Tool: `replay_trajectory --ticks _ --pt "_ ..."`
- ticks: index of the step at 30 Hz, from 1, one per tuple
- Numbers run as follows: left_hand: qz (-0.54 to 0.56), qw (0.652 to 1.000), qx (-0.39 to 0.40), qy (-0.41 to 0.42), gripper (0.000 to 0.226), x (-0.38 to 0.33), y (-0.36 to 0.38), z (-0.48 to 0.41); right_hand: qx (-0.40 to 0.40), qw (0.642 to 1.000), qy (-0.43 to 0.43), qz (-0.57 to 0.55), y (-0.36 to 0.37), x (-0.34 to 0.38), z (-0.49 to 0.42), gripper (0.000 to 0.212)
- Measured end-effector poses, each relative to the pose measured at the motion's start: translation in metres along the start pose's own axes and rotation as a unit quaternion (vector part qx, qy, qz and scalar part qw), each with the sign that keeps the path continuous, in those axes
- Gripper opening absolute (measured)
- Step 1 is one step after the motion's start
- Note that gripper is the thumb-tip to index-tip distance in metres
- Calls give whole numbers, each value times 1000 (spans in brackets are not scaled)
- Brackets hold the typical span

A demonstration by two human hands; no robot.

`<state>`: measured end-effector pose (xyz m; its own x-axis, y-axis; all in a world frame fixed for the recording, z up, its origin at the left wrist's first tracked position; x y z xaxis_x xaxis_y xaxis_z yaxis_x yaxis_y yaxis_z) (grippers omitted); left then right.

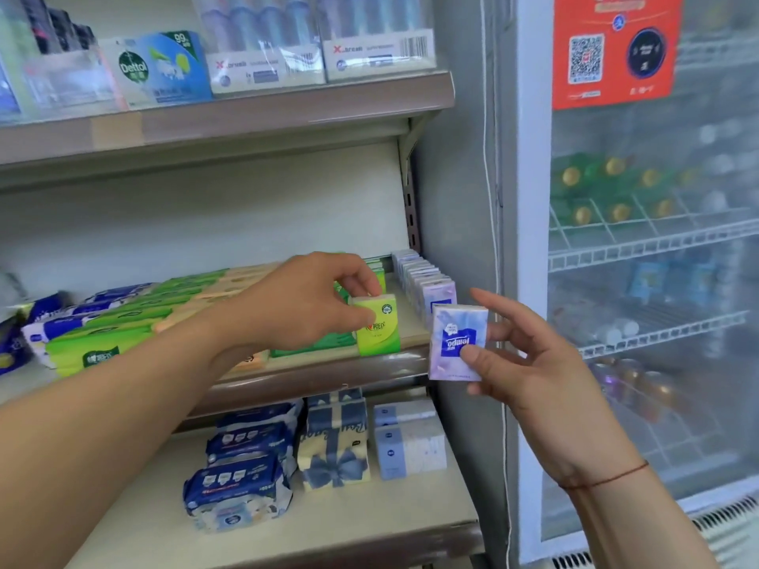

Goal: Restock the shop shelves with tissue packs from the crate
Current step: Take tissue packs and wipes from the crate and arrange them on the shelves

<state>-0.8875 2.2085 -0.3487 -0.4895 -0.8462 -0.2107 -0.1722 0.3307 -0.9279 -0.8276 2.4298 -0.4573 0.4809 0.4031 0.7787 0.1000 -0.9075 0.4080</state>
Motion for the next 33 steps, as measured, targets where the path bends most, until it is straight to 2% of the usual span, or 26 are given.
replay_trajectory --ticks 7,13,16,21,26,33 --pt "-124 992 -17 9 24 -2 -7 -76 6 1000 1 -25 -5 -9 -10 45" --pt "-165 986 4 -16 24 7 2 -145 4 1000 -2 -1 -10 -18 -32 45" --pt "-236 971 35 -26 26 19 18 -172 -13 1000 1 1 -14 -29 -43 39" --pt "-365 925 99 -42 38 48 45 -206 -33 999 22 -20 -14 -55 -60 34" --pt "-388 912 118 -53 40 65 59 -225 -31 999 30 -17 -13 -68 -69 33" --pt "-368 922 103 -62 39 80 75 -241 -34 999 27 -32 -14 -72 -75 35"
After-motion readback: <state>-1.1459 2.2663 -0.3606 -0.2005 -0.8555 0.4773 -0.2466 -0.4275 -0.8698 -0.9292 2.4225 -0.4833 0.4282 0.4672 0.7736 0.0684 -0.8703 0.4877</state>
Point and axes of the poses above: each hand's wrist, its own z-axis away from the middle knuckle, its own y-axis out of the palm, x = y × z, the point moved 5 cm from there along -z, towards the middle knuckle, and after that the axes turned 12 degrees about -z, right-handed, at the moved point
